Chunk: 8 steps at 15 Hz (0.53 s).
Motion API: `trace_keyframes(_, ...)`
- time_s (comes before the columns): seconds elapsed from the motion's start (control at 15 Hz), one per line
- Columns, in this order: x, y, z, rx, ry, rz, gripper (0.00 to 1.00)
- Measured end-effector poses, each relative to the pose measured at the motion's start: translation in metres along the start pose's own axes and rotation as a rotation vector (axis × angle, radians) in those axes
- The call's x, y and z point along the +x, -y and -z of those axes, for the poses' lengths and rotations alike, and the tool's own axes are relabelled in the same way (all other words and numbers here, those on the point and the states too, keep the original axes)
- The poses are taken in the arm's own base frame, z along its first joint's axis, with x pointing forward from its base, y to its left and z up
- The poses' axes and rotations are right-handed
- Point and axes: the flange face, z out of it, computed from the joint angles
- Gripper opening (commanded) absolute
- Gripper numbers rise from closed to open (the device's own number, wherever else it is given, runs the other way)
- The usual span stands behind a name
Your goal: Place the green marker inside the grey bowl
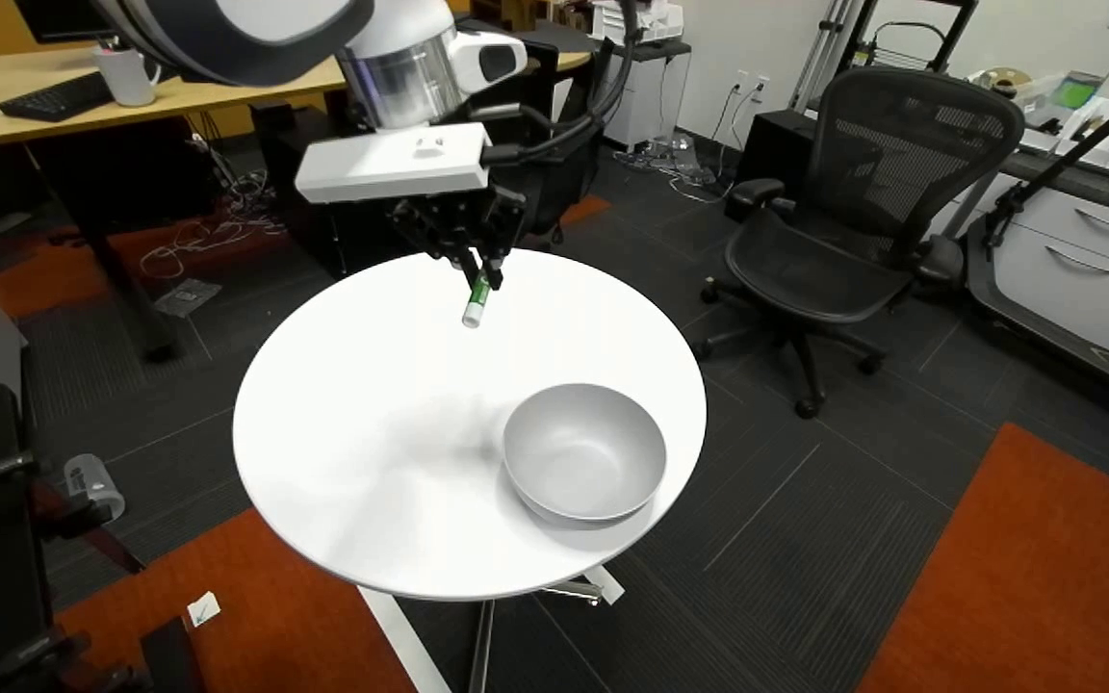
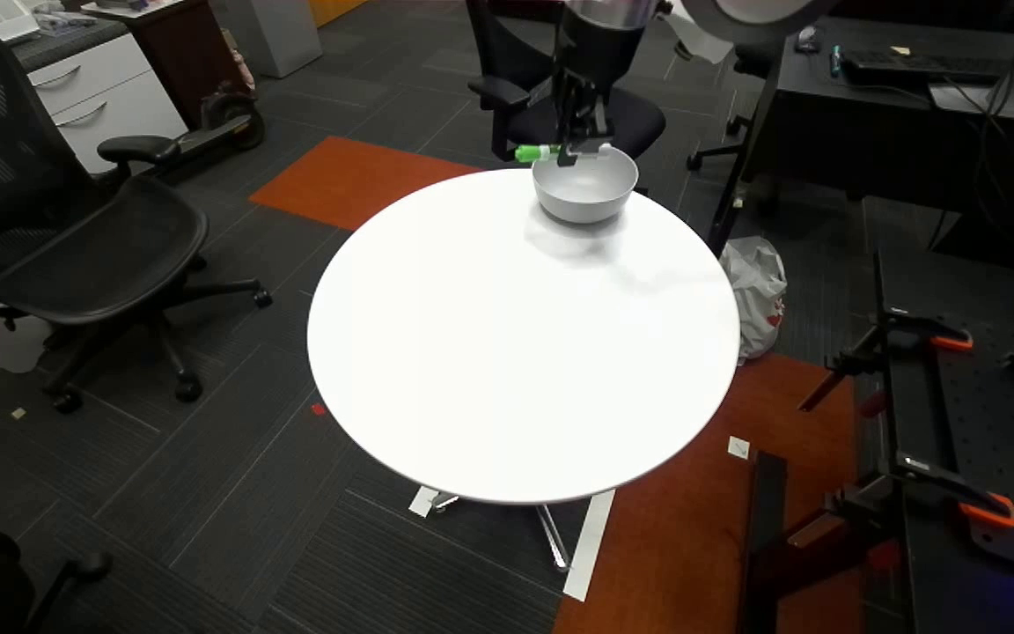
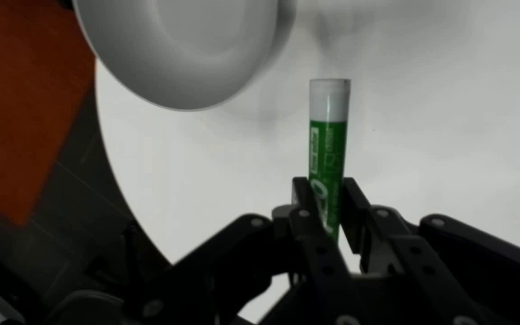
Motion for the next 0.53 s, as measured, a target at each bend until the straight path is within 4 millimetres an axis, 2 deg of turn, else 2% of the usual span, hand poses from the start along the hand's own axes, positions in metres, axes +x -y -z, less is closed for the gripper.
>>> trace_keyframes(0.13, -0.015, -0.025, 0.014, -0.036, -0.005, -0.090, 0.05)
trace_keyframes(0.27, -0.029, -0.045, 0.019, -0.059, -0.004, -0.177, 0.05)
trace_keyframes(0.53, -0.050, -0.071, 0.015, -0.069, 0.002, -0.320, 0.05)
